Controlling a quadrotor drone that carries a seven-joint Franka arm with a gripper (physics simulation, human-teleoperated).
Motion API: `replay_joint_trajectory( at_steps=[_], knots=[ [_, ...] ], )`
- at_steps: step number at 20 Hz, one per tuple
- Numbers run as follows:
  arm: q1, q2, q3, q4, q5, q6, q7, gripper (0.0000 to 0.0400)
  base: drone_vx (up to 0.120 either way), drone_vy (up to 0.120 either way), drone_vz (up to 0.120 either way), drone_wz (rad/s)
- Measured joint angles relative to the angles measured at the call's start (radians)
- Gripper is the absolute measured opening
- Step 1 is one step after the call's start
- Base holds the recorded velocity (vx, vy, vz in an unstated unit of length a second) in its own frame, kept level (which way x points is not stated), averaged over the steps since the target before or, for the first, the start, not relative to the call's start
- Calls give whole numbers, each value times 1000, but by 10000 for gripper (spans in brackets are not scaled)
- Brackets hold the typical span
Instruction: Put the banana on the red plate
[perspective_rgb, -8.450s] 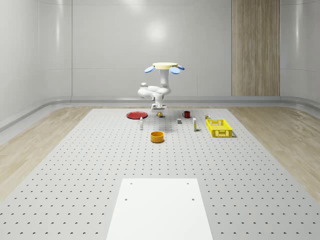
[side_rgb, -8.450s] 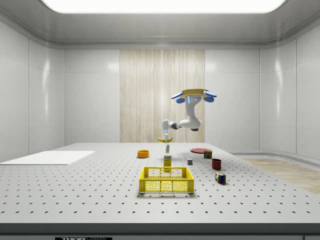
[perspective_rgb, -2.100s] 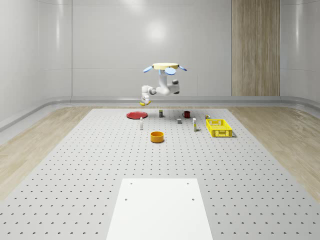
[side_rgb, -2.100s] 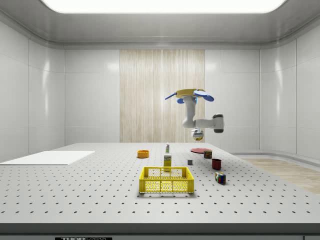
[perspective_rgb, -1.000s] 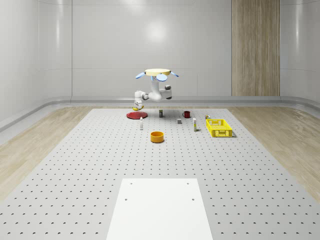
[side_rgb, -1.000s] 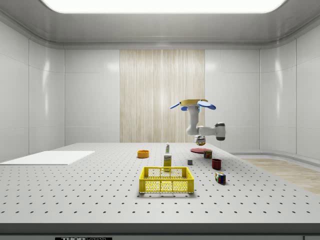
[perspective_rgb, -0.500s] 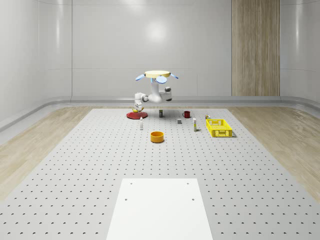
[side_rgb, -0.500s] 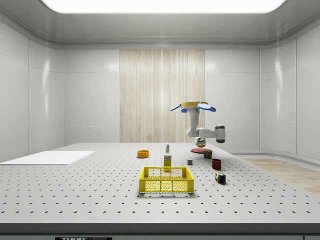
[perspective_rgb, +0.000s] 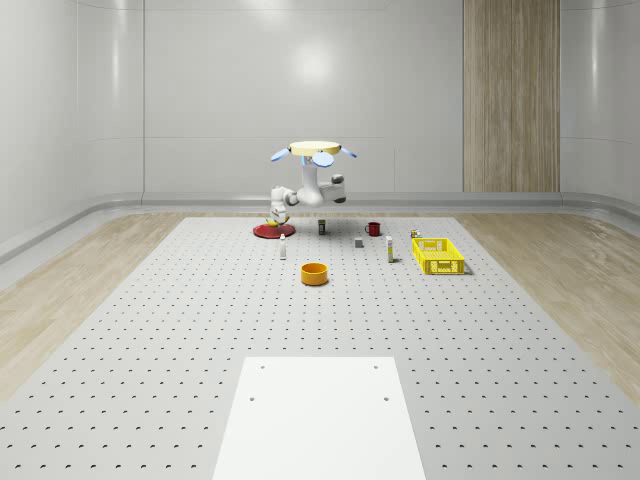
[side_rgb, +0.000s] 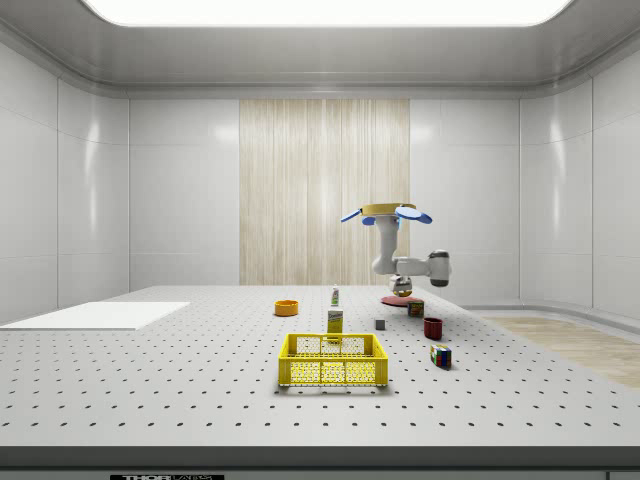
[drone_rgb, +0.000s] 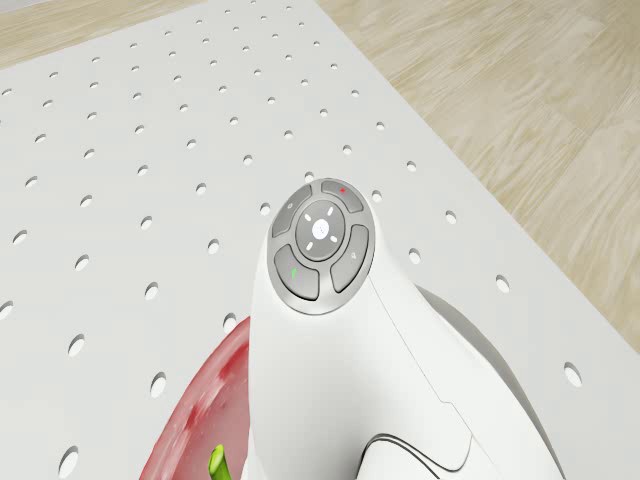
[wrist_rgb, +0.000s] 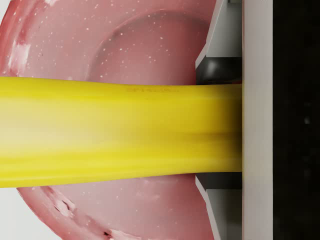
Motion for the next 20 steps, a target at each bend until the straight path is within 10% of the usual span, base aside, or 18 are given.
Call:
replay_joint_trajectory(
  at_steps=[4, 10, 20],
  knots=[
    [0, -2, -27, 2, -27, 8, -1, 215, 0, 0, 0, 0],
    [4, -1, -26, -1, -33, 8, -26, 359, 0, 0, 0, 0],
    [20, 10, 104, -15, 87, -31, -42, 397, 0, 0, 0, 0]
  ],
)
